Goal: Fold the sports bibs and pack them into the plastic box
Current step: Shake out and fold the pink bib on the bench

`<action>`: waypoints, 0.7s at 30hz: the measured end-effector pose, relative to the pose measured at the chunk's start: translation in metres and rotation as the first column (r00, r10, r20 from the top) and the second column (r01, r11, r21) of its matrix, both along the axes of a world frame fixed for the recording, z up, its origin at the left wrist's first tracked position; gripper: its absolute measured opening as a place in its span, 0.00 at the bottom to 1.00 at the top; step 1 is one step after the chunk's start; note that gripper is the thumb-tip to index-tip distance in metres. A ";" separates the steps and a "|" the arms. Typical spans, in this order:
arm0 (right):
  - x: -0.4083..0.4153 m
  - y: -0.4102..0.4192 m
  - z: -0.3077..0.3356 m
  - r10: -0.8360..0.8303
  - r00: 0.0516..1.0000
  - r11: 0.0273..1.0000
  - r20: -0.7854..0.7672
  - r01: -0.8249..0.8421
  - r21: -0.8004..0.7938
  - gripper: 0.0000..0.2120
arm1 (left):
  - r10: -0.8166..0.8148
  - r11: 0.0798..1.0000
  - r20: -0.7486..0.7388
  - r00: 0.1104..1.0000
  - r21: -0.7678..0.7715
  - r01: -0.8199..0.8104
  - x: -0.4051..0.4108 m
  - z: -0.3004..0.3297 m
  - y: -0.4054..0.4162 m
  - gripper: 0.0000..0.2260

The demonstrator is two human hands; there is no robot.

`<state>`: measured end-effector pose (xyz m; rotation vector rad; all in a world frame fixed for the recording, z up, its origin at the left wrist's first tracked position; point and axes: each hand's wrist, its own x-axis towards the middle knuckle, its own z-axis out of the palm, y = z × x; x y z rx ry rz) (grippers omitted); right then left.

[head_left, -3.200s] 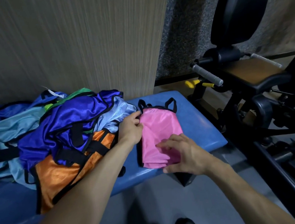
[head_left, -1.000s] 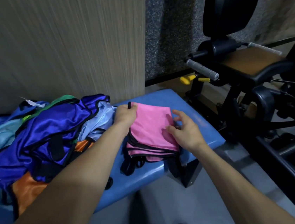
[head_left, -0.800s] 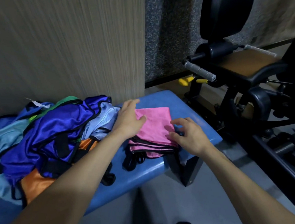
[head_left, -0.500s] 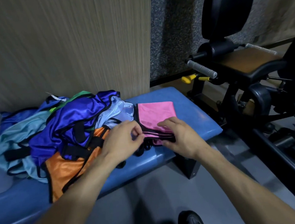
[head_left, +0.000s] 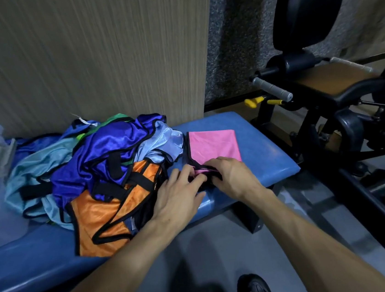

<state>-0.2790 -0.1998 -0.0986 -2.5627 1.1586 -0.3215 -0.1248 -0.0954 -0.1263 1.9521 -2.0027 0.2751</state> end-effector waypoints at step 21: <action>0.009 0.001 0.009 0.078 0.983 0.975 -0.167 -0.041 0.217 0.33 | 0.047 0.995 0.016 0.999 0.089 -0.048 0.006 0.009 0.024 0.12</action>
